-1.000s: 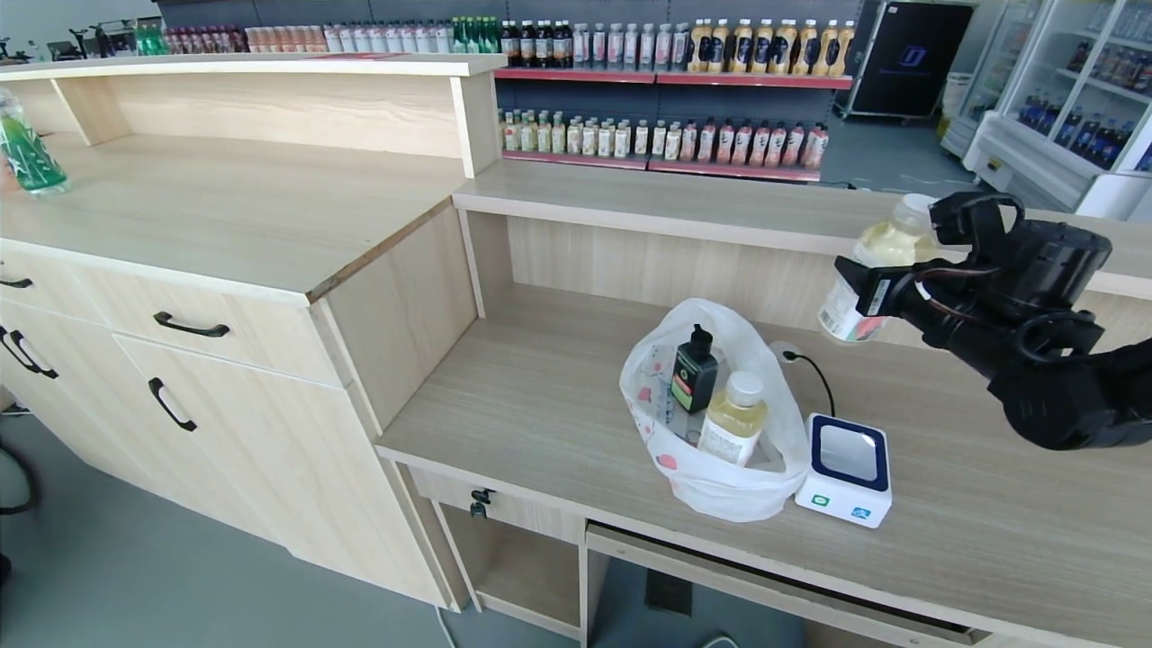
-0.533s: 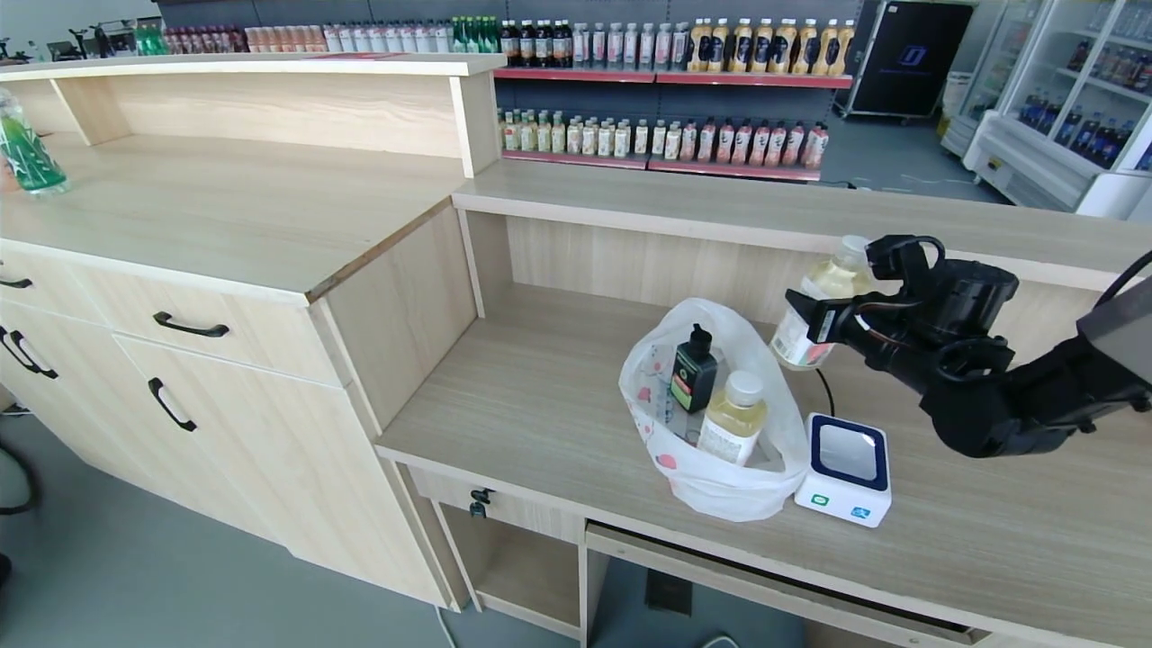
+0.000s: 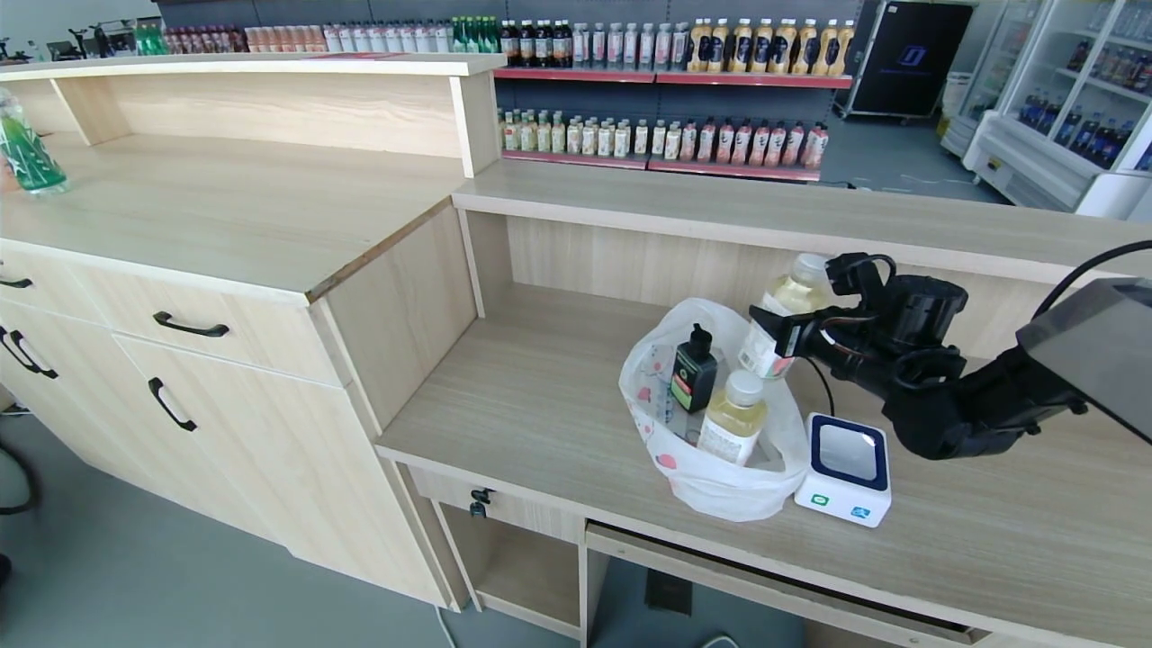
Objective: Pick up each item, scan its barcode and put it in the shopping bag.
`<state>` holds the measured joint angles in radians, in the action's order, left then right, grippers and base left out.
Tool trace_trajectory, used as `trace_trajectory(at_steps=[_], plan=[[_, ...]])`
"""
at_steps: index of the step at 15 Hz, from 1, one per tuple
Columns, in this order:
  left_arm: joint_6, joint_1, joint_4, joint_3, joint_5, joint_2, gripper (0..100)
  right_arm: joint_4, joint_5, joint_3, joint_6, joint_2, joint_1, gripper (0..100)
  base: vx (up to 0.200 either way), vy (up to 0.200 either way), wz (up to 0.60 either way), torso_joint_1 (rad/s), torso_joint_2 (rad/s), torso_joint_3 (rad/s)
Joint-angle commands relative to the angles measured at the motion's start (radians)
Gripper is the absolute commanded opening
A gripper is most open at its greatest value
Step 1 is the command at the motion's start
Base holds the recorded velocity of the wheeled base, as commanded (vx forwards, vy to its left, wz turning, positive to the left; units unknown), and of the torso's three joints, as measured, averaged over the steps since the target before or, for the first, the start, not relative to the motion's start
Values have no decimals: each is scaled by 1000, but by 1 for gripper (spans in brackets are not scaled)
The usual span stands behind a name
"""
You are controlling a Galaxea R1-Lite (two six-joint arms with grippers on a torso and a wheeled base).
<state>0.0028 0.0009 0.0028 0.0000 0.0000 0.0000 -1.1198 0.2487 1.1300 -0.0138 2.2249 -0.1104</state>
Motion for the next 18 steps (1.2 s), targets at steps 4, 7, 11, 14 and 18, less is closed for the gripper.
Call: trace_trajectory(at_steps=[4, 7, 11, 14, 18], plan=[[0, 1, 0, 0, 0, 2, 100, 5, 12, 56, 0, 70, -5, 0, 0, 0, 0, 0, 0, 0], [0, 1, 0, 0, 0, 2, 100, 3, 32, 76, 0, 96, -9, 0, 0, 0, 0, 0, 0, 0], [0, 1, 0, 0, 0, 2, 100, 0, 34, 108, 12, 139, -5, 0, 0, 0, 0, 0, 0, 0], [0, 1, 0, 0, 0, 2, 100, -2, 34, 126, 37, 168, 0, 0, 0, 0, 0, 0, 0, 0], [0, 1, 0, 0, 0, 2, 100, -2, 34, 159, 52, 202, 0, 0, 0, 0, 0, 0, 0, 0]])
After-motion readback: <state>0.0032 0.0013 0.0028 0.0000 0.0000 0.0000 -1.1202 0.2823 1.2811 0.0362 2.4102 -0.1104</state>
